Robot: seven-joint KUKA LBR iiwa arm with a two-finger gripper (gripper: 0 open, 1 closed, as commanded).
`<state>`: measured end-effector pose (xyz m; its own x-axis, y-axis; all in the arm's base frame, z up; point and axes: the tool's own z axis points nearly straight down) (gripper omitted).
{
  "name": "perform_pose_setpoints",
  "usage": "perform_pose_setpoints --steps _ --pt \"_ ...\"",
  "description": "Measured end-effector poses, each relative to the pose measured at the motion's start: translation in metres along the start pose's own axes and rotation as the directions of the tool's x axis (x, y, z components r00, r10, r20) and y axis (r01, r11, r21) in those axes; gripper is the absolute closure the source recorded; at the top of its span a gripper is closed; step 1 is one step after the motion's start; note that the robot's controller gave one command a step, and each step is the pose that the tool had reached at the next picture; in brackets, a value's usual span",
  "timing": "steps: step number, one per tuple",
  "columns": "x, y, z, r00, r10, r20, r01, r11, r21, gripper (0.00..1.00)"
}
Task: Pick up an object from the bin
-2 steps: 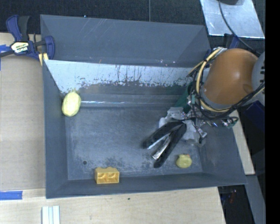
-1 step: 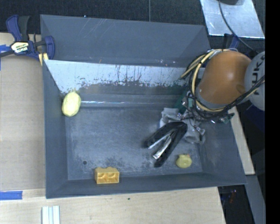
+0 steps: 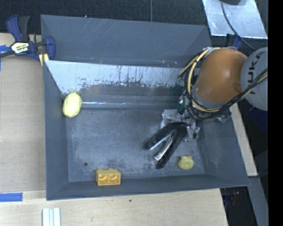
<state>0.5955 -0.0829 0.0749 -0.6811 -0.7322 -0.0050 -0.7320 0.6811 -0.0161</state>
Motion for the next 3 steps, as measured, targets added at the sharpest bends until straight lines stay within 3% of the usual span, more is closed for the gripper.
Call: perform_pose_setpoints --steps 1,2,3 --pt "0.000 0.000 0.000 1.000 0.000 0.000 0.000 1.000 0.000 1.00" --pt "0.000 0.002 -0.036 1.000 0.002 -0.001 -0.002 1.000 -0.007 1.00" --pt "-0.001 0.000 -0.064 1.000 0.001 0.005 -0.001 1.000 0.001 1.00"
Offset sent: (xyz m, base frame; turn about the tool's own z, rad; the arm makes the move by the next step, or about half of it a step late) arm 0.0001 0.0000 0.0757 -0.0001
